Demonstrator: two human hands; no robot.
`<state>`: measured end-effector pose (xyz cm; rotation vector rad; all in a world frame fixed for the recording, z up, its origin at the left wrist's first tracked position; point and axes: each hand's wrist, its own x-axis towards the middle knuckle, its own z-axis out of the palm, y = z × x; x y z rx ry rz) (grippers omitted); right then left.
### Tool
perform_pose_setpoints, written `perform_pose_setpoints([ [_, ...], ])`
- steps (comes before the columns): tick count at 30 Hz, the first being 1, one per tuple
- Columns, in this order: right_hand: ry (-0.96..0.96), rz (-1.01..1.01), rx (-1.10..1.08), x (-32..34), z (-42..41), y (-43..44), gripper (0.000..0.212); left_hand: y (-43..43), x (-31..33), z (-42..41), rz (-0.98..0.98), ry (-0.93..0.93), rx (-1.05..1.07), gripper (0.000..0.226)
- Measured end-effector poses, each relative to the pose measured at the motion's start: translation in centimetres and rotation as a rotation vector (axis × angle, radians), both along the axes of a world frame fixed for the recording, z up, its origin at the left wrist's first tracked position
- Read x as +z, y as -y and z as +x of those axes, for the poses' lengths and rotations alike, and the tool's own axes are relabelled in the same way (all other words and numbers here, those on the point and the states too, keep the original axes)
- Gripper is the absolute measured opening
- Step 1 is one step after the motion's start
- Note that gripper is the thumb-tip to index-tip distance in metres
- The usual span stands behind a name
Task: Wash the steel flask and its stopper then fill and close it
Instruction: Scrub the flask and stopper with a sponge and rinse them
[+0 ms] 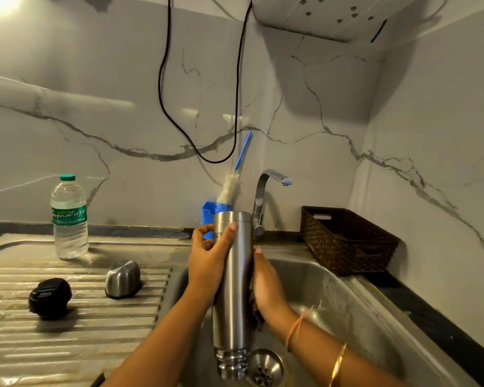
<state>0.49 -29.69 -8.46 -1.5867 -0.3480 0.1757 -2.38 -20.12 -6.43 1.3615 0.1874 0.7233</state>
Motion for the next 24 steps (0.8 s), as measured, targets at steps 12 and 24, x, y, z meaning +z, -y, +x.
perform_pose_setpoints([
  [12,0.363,-0.025,0.085,9.7,2.1,-0.2,0.048,1.2,1.6,-1.5,-0.142,0.066,-0.378,0.062],
  [24,-0.455,-0.016,0.693,3.7,2.8,3.8,0.052,-1.0,3.3,-1.7,-0.442,0.221,0.049,0.064],
])
